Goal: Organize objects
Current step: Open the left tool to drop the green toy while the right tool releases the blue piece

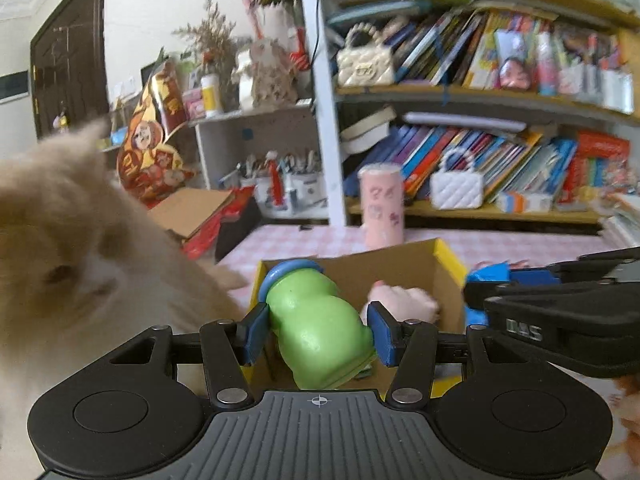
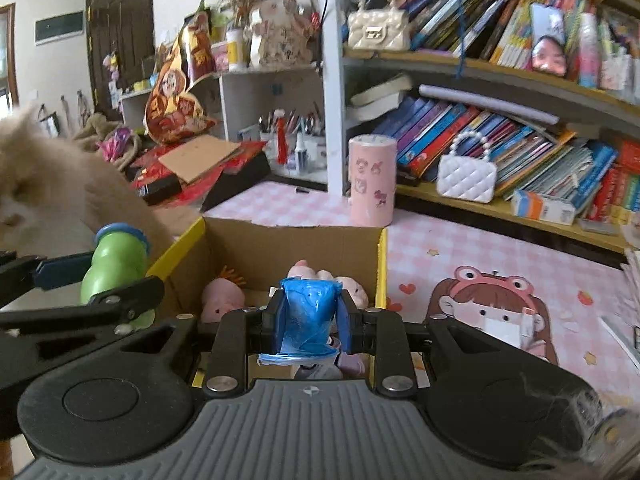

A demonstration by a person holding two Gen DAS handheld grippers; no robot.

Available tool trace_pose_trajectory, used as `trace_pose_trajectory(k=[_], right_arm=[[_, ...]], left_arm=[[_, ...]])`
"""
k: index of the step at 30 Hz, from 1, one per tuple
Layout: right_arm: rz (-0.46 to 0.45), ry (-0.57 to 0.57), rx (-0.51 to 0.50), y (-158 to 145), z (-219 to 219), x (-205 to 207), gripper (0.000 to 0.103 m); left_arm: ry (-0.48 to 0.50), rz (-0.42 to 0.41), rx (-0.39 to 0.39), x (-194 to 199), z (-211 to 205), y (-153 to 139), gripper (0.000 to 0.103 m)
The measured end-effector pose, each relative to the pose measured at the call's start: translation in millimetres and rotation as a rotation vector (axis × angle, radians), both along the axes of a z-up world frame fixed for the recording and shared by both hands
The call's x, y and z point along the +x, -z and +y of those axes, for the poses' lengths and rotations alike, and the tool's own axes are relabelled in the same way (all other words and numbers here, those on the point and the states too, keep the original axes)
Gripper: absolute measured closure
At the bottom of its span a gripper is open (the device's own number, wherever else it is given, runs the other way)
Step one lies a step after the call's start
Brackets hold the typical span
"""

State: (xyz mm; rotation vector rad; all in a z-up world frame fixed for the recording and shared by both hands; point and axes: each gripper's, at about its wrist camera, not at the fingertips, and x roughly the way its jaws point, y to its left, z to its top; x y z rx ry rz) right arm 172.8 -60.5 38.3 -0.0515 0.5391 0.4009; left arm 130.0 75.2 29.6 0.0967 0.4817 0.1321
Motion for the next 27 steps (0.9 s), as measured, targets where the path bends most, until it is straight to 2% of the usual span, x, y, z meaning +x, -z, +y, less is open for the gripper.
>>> trace_pose_trajectory(k=[8, 17, 22, 24, 25, 26, 27], right_arm=[[0.088, -0.073, -0.019, 26.4, 19.3, 59.7, 0.079], [0.199, -0.161, -0.085, 53.2, 46.3, 97.9, 0.079], [0.223, -0.17, -0.078, 57.1, 45.5, 104.1, 0.078], [0.211, -0.165, -0.062, 54.1, 42.9, 101.9, 0.065], [0.201, -0.161, -0.053, 51.5, 41.2, 100.0, 0.055], [0.187, -0.157, -0.039, 47.9, 38.7, 97.5, 0.055], [0.175, -0.155, -0.028, 44.5, 36.5, 95.2, 0.055]], left_arm=[[-0.024, 0.15, 0.048, 54.9, 2.3, 38.7, 0.05], [-0.031, 0.229, 0.054, 76.8, 1.9, 57.2, 0.046], [-0.022, 0.252, 0.041, 80.4, 0.1, 62.0, 0.044], [-0.018, 0.243, 0.039, 79.1, -1.8, 59.2, 0.037], [-0.015, 0.234, 0.04, 77.6, -2.9, 56.6, 0.028], [-0.015, 0.223, 0.043, 75.5, -4.0, 53.6, 0.021], [-0.015, 0.206, 0.046, 71.9, -5.2, 50.1, 0.021]])
